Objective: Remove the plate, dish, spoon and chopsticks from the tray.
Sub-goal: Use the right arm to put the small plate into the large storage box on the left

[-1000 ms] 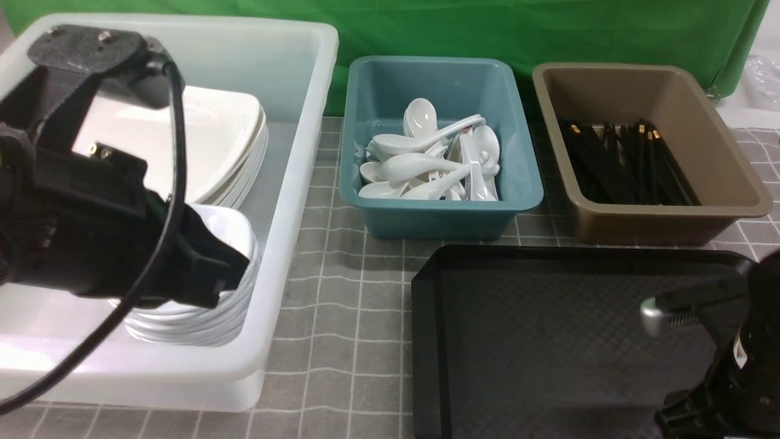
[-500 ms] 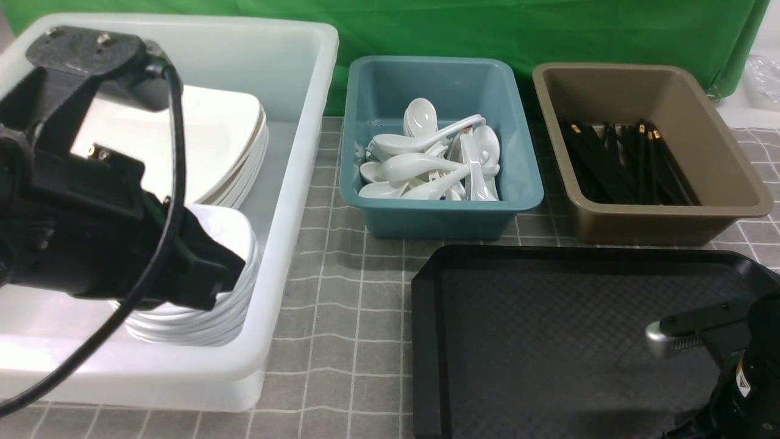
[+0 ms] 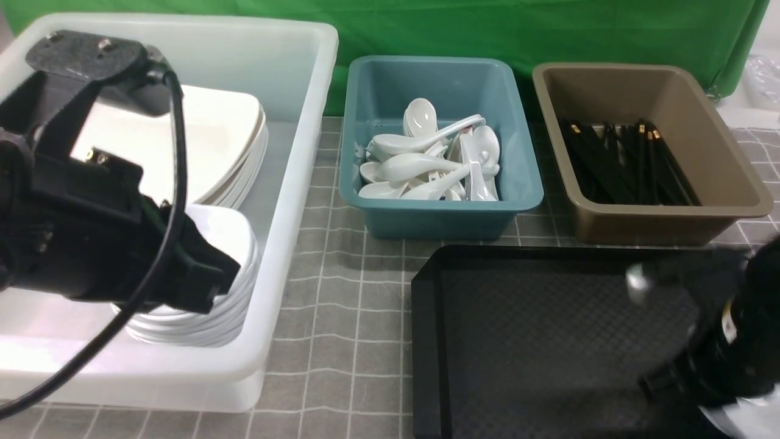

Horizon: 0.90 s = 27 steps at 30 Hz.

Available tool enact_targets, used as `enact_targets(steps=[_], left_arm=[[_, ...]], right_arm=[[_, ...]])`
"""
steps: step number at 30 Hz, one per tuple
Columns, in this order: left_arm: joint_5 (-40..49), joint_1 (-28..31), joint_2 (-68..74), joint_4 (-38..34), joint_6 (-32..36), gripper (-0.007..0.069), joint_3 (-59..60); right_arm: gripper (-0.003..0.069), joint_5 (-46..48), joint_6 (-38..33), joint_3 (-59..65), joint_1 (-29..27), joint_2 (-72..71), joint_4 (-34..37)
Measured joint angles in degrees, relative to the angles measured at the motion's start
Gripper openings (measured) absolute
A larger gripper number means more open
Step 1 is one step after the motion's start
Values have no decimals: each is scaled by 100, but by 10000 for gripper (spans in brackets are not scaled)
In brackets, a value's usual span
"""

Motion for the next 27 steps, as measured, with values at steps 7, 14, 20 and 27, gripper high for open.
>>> enact_targets(steps=[7, 14, 20, 27], left_arm=[[-604, 299, 0, 282, -500, 3, -14], [-525, 1729, 11, 154, -553, 3, -559], [-365, 2736, -105, -100, -583, 3, -755], [-132, 2870, -143, -104, -489, 4, -755]], right_arm=[[57, -190, -409, -1747, 905, -363, 562], [57, -402, -1326, -4285, 2112, 552, 1312], [57, -70, -1793, -6056, 2951, 2019, 1591], [57, 204, -2220, -7207, 3512, 3486, 1647]])
